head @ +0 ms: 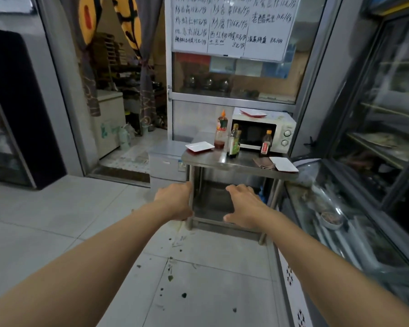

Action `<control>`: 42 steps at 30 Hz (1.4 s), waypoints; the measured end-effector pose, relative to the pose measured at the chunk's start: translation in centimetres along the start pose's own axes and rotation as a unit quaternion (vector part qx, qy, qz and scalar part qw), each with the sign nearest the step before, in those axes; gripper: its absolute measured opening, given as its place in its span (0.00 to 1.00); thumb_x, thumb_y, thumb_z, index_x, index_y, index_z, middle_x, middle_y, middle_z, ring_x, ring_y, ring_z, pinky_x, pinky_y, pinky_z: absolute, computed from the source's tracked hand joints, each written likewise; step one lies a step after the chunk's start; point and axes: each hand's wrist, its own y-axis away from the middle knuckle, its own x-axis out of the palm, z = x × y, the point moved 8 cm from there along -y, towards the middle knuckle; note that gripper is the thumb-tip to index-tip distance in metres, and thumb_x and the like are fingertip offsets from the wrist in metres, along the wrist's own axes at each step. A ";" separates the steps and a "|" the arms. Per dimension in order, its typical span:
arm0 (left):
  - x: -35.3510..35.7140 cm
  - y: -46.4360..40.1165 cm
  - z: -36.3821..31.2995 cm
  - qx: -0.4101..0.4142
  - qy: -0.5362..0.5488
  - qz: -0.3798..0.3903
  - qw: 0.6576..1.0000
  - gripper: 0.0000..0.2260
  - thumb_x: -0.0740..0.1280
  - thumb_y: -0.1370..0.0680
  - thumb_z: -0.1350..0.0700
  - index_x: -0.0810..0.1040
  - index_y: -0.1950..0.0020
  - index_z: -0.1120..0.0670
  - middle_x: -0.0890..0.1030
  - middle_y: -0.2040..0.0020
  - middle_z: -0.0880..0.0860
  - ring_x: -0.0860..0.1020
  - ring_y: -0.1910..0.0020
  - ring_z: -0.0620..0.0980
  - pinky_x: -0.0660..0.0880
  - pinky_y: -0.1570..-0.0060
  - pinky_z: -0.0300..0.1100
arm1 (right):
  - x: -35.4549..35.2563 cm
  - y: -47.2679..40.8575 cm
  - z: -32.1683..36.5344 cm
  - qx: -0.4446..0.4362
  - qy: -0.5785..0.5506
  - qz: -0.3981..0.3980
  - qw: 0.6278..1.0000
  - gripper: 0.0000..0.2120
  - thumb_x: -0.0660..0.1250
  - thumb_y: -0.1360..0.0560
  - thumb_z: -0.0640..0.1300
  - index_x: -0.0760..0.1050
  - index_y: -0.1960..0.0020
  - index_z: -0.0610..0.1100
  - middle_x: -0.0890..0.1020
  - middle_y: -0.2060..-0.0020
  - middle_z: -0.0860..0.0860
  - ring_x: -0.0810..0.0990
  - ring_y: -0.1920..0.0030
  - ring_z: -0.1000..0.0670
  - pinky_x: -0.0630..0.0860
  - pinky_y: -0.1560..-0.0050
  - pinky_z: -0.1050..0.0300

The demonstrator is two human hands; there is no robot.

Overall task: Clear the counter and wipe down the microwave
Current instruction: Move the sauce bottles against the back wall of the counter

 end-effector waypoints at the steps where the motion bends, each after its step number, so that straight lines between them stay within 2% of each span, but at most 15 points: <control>1: -0.1 -1.9 0.6 0.003 0.004 0.000 1.000 0.24 0.73 0.29 0.50 0.68 0.36 0.50 0.77 0.41 0.53 0.76 0.45 0.53 0.72 0.51 0.46 | -0.2 -1.6 -0.2 0.006 0.001 -0.002 1.000 0.37 0.70 0.29 0.51 0.56 0.26 0.45 0.63 0.30 0.43 0.61 0.30 0.41 0.65 0.32 0.45; 3: -0.4 -5.5 1.7 0.018 0.017 0.007 1.000 0.24 0.73 0.30 0.50 0.68 0.37 0.50 0.77 0.43 0.53 0.74 0.52 0.50 0.70 0.57 0.43 | -0.6 -4.9 -0.6 0.023 -0.003 -0.005 1.000 0.38 0.70 0.29 0.50 0.55 0.26 0.45 0.63 0.30 0.43 0.61 0.30 0.41 0.65 0.32 0.45; 5: -0.8 -9.0 2.5 0.038 0.024 0.014 0.999 0.23 0.73 0.30 0.50 0.69 0.38 0.49 0.77 0.44 0.52 0.72 0.54 0.48 0.69 0.59 0.42 | -1.0 -7.8 -1.1 0.039 -0.014 -0.009 0.999 0.38 0.70 0.29 0.50 0.55 0.26 0.45 0.62 0.29 0.44 0.61 0.30 0.41 0.65 0.33 0.45; 7: -1.1 -12.2 3.2 0.051 0.026 0.017 0.998 0.23 0.73 0.30 0.50 0.69 0.39 0.49 0.77 0.43 0.52 0.74 0.51 0.49 0.70 0.58 0.42 | -1.2 -10.4 -1.6 0.051 -0.019 -0.014 0.998 0.38 0.70 0.29 0.50 0.55 0.26 0.46 0.62 0.29 0.44 0.60 0.30 0.41 0.64 0.33 0.45; 10: -1.3 -16.4 3.6 0.061 0.019 0.022 0.998 0.24 0.72 0.30 0.49 0.68 0.36 0.49 0.76 0.40 0.52 0.75 0.43 0.53 0.72 0.50 0.46 | -1.4 -13.8 -2.8 0.072 -0.019 -0.016 0.997 0.38 0.70 0.29 0.50 0.55 0.26 0.46 0.62 0.29 0.44 0.60 0.29 0.41 0.64 0.33 0.45; 12: -1.3 -19.1 3.6 0.073 0.024 0.022 0.997 0.25 0.72 0.30 0.50 0.69 0.36 0.49 0.76 0.39 0.52 0.75 0.42 0.53 0.72 0.48 0.46 | -1.6 -16.1 -3.8 0.083 -0.020 -0.017 0.996 0.38 0.70 0.29 0.50 0.55 0.26 0.46 0.61 0.29 0.44 0.59 0.29 0.42 0.64 0.32 0.45; 15: -1.4 -22.9 3.5 0.084 0.046 0.017 0.995 0.23 0.72 0.29 0.52 0.70 0.37 0.50 0.76 0.41 0.52 0.75 0.45 0.51 0.70 0.53 0.41 | -2.0 -19.9 -5.5 0.093 -0.022 -0.019 0.995 0.37 0.70 0.29 0.51 0.56 0.26 0.45 0.62 0.30 0.44 0.60 0.29 0.42 0.64 0.33 0.46; 19: -1.3 -28.6 3.1 0.091 0.040 0.015 0.995 0.22 0.72 0.29 0.53 0.70 0.37 0.51 0.77 0.43 0.53 0.72 0.53 0.48 0.68 0.57 0.40 | -2.4 -25.5 -7.9 0.087 -0.036 -0.031 0.995 0.37 0.70 0.28 0.50 0.55 0.26 0.45 0.61 0.29 0.44 0.59 0.28 0.42 0.63 0.31 0.47; 23: -1.0 -35.5 2.6 0.084 0.021 0.003 0.996 0.26 0.72 0.28 0.52 0.67 0.33 0.50 0.76 0.40 0.53 0.75 0.46 0.51 0.69 0.56 0.41 | -3.3 -31.8 -11.1 0.077 -0.043 -0.042 0.995 0.36 0.70 0.28 0.50 0.56 0.26 0.45 0.62 0.30 0.44 0.60 0.29 0.43 0.65 0.33 0.48; 27: -0.6 -42.1 2.0 0.072 0.007 0.004 0.997 0.29 0.72 0.29 0.50 0.66 0.31 0.51 0.74 0.36 0.54 0.75 0.41 0.54 0.73 0.49 0.45 | -4.4 -38.0 -14.2 0.072 -0.047 -0.036 0.996 0.35 0.69 0.28 0.50 0.57 0.27 0.46 0.63 0.31 0.45 0.62 0.31 0.42 0.66 0.34 0.47; 31: -0.2 -47.1 1.6 0.067 0.007 -0.002 0.998 0.27 0.71 0.29 0.50 0.67 0.32 0.51 0.75 0.37 0.53 0.74 0.41 0.54 0.68 0.54 0.41 | -4.9 -42.7 -16.4 0.068 -0.043 -0.036 0.996 0.36 0.70 0.29 0.51 0.57 0.27 0.48 0.63 0.30 0.45 0.62 0.30 0.43 0.65 0.35 0.48; 42: 1.9 -58.8 1.2 0.091 -0.001 0.015 0.996 0.26 0.70 0.28 0.49 0.66 0.33 0.50 0.74 0.37 0.52 0.73 0.39 0.53 0.72 0.43 0.48 | -4.3 -52.4 -20.8 0.083 -0.073 -0.034 0.993 0.35 0.69 0.28 0.49 0.57 0.27 0.46 0.64 0.31 0.44 0.63 0.31 0.42 0.66 0.35 0.48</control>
